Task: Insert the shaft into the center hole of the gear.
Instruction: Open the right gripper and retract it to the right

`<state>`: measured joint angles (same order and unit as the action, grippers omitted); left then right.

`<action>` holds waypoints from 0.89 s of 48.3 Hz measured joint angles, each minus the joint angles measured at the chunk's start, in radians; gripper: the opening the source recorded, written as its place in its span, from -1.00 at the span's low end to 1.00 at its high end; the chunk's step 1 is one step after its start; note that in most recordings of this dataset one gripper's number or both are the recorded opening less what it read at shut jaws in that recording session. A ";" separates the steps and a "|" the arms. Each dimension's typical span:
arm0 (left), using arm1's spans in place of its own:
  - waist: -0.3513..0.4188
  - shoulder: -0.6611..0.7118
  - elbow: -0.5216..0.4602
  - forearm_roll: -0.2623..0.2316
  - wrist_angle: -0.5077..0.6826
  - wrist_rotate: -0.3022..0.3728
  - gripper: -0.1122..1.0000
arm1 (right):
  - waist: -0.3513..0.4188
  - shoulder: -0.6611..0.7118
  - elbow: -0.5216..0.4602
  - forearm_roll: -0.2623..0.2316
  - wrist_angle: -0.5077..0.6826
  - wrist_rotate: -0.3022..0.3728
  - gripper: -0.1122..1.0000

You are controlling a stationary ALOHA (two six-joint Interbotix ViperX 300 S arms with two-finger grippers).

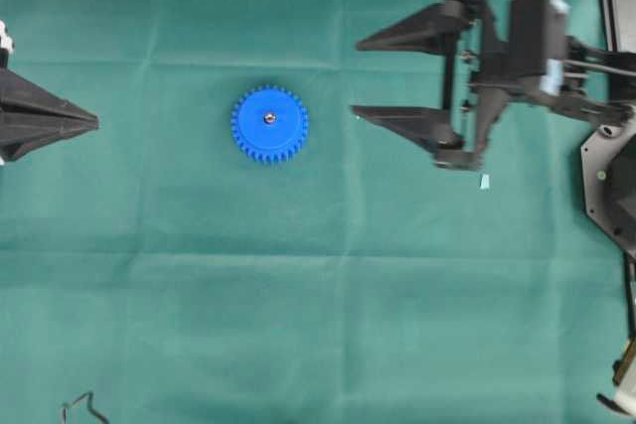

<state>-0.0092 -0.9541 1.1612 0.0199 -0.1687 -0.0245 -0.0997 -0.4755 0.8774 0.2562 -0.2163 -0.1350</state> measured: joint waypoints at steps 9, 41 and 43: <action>0.002 0.000 0.000 0.000 -0.002 0.000 -0.79 | 0.000 -0.117 0.066 0.000 0.003 0.000 0.76; 0.002 -0.002 0.000 0.000 -0.002 0.000 -0.79 | 0.000 -0.196 0.146 0.000 0.005 0.000 0.76; 0.002 -0.002 0.000 0.000 -0.002 0.000 -0.79 | -0.002 -0.195 0.146 0.000 0.005 0.000 0.76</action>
<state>-0.0077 -0.9557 1.1612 0.0199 -0.1703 -0.0245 -0.1012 -0.6703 1.0232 0.2562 -0.2117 -0.1350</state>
